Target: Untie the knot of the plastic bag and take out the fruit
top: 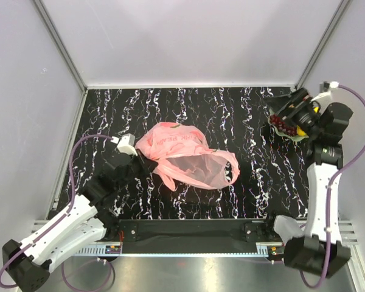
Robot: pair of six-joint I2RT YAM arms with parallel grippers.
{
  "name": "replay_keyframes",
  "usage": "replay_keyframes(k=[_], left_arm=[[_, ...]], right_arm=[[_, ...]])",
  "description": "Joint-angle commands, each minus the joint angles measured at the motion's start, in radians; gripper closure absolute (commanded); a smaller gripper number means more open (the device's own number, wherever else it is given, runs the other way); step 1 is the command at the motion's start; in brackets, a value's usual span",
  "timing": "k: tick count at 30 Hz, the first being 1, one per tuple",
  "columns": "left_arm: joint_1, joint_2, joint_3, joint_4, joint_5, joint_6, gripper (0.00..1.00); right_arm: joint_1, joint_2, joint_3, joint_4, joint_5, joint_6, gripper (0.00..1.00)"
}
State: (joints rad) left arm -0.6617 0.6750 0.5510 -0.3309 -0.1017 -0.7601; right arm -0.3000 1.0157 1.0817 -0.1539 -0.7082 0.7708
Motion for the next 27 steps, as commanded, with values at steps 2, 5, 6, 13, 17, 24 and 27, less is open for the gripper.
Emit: replay_keyframes(k=[2, 5, 6, 13, 17, 24, 27], left_arm=[[0.007, 0.038, -0.054, 0.254, -0.072, 0.004, 0.9], [0.008, 0.09, -0.053, 0.358, -0.069, 0.053, 0.74], [0.01, 0.101, -0.049, 0.377, -0.072, 0.061, 0.62], [0.017, 0.135, 0.01, 0.362, -0.036, 0.093, 0.01], [0.016, 0.071, 0.032, 0.285, 0.006, 0.096, 0.01], [0.017, -0.15, 0.082, 0.11, 0.079, 0.154, 0.01], [0.016, -0.254, 0.099, 0.037, 0.094, 0.162, 0.01]], right_arm=[[0.116, -0.129, -0.081, -0.061, -0.206, -0.142, 0.0], [0.157, -0.227, -0.129, -0.076, -0.267, -0.142, 0.0], [0.159, -0.255, -0.141, -0.085, -0.284, -0.14, 0.0], [0.159, -0.442, -0.135, -0.33, -0.278, -0.273, 0.0], [0.159, -0.482, -0.114, -0.382, -0.283, -0.271, 0.0], [0.159, -0.537, -0.062, -0.388, -0.208, -0.234, 0.0], [0.16, -0.568, -0.037, -0.391, -0.174, -0.228, 0.0]])
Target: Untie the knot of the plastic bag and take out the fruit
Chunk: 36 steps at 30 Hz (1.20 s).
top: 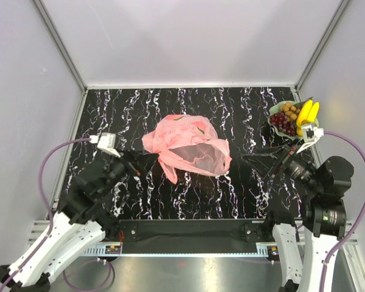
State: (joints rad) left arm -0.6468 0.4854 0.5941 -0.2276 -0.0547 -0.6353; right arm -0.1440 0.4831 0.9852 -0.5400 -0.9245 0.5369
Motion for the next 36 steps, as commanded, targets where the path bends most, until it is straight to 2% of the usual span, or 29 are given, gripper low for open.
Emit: replay_keyframes(k=[1, 5, 10, 17, 36], left_arm=[[0.003, -0.114, 0.07, -0.096, 0.047, 0.043, 0.01], [0.001, -0.202, 0.107, -0.182, 0.003, 0.065, 0.01], [0.003, -0.241, 0.138, -0.285, -0.056, 0.089, 0.01], [0.003, -0.275, 0.139, -0.314, -0.092, 0.085, 0.01], [0.001, -0.266, 0.174, -0.354, -0.155, 0.089, 0.01]], right_arm=[[0.004, -0.043, 0.093, -0.033, 0.053, -0.005, 0.0], [0.004, -0.041, 0.21, -0.127, 0.131, -0.07, 0.0], [0.004, -0.054, 0.32, -0.143, 0.237, -0.086, 0.0], [0.004, -0.15, 0.313, -0.115, 0.328, -0.066, 0.0], [0.015, -0.166, 0.336, -0.143, 0.395, -0.069, 0.0]])
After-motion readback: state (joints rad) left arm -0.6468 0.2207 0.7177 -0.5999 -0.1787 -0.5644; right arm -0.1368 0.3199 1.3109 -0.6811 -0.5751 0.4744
